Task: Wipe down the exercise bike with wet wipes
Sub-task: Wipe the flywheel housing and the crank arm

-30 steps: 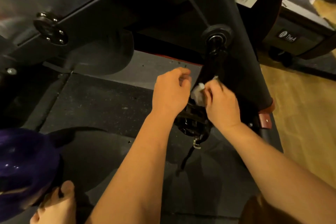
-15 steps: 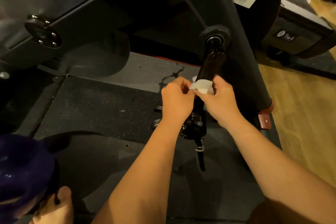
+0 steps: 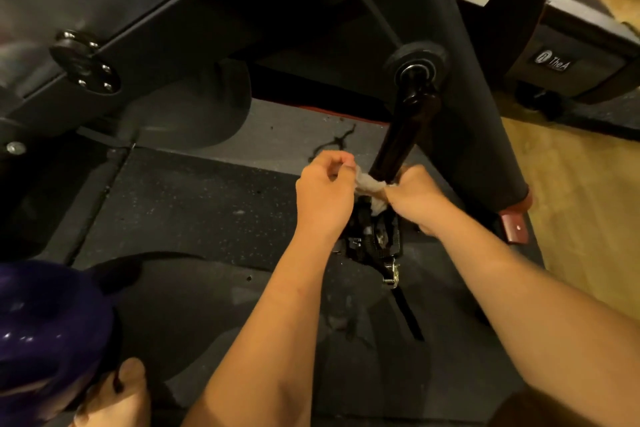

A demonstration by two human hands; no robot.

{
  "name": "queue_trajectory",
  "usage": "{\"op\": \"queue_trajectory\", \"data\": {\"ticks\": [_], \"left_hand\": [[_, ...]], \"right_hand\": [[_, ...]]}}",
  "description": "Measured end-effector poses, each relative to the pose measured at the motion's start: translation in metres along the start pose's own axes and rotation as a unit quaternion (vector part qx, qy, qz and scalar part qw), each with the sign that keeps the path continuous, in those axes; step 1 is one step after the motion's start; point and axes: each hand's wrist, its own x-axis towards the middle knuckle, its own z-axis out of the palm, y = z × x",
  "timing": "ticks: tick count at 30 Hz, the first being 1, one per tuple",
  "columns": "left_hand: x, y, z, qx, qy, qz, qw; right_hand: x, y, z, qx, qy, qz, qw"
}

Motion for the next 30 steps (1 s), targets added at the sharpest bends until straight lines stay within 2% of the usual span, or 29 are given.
{"op": "queue_trajectory", "data": {"ticks": [4,7,9,12,15,18,21,24,27,29,30], "left_hand": [[0.002,0.001,-0.002,-0.001,0.003,-0.001,1.0],[0.002,0.008,-0.002,-0.013,0.004,0.011,1.0],[0.002,0.014,-0.001,0.0,0.004,0.031,1.0],[0.002,0.016,-0.001,0.019,-0.009,0.044,0.999],[-0.005,0.016,-0.001,0.033,-0.082,0.015,0.996],[-0.014,0.022,-0.012,0.0,-0.144,-0.007,0.989],[-0.017,0.036,-0.037,-0.126,-0.191,-0.024,0.973],[-0.016,0.046,-0.07,-0.158,-0.178,0.003,0.971],[-0.019,0.049,-0.1,-0.183,-0.099,0.035,0.977],[-0.023,0.05,-0.12,-0.196,0.0,0.044,0.98],[-0.026,0.051,-0.129,-0.196,0.053,0.042,0.978]], "right_hand": [[-0.006,-0.03,-0.039,0.175,0.07,-0.115,0.975],[-0.006,-0.029,-0.042,0.249,0.097,-0.128,0.955],[-0.002,-0.014,-0.026,0.21,0.101,-0.102,0.967],[-0.006,0.03,-0.002,0.058,0.117,-0.051,0.99],[-0.026,0.041,0.008,-0.019,0.227,-0.065,0.972],[-0.058,-0.003,0.02,0.02,0.314,-0.146,0.938],[-0.077,-0.041,0.036,0.073,0.289,-0.211,0.931],[-0.071,-0.072,0.049,0.072,0.222,-0.216,0.948],[-0.071,-0.112,0.063,0.088,0.146,-0.238,0.956],[-0.075,-0.142,0.074,0.153,0.079,-0.229,0.958],[-0.078,-0.155,0.08,0.202,0.017,-0.206,0.957]]}}
